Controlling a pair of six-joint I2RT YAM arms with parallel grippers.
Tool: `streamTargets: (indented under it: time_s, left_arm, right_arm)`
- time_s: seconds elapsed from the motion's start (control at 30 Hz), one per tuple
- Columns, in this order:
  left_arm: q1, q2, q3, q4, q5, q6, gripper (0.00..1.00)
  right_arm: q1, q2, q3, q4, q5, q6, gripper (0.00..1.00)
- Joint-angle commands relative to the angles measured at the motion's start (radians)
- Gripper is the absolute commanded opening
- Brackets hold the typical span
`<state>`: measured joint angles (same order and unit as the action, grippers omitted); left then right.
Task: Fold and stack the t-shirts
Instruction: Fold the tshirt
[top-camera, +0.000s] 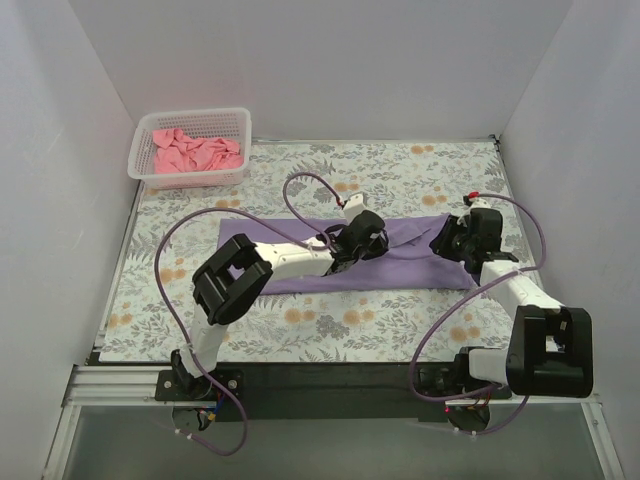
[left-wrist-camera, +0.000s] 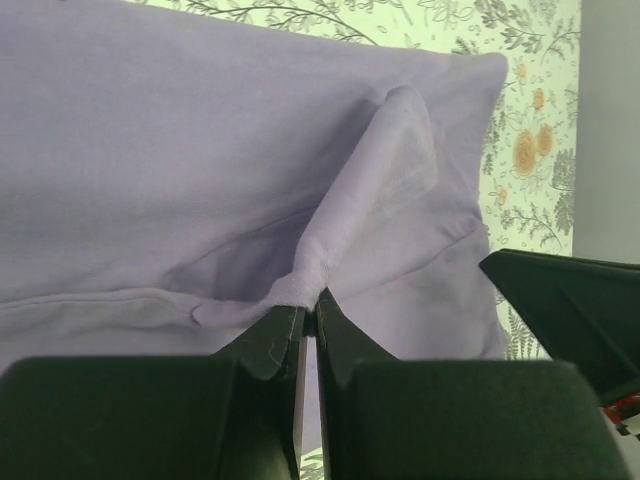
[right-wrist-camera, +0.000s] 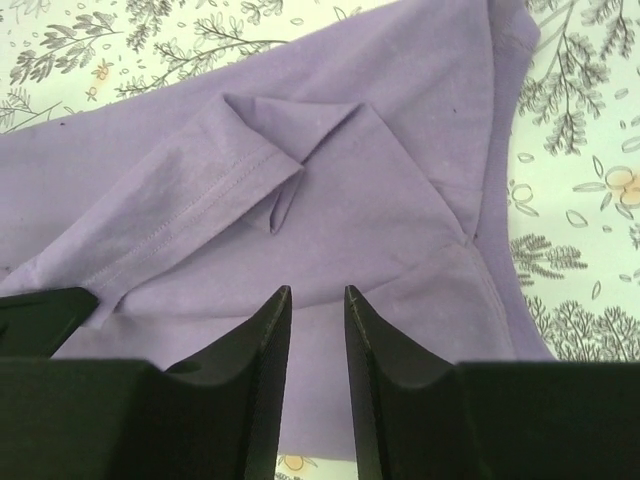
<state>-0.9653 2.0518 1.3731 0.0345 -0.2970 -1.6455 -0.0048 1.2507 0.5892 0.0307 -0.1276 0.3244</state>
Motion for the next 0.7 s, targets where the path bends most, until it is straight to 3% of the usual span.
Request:
streamTargets:
  time_s: [0.0, 0.27, 0.67]
  left_arm:
    - [0.025, -0.026, -0.005, -0.028, 0.045, -0.017, 0.00]
    - [0.062, 0.048, 0.038, -0.028, 0.145, -0.059, 0.00]
    - [0.076, 0.082, 0.044, -0.024, 0.180, -0.082, 0.00]
  right_arm:
    - [0.003, 0.038, 0.066, 0.058, -0.049, -0.041, 0.33]
    - [0.003, 0.188, 0.107, 0.130, -0.182, -0.074, 0.25]
    - [0.003, 0.348, 0.147, 0.222, -0.316, -0.054, 0.30]
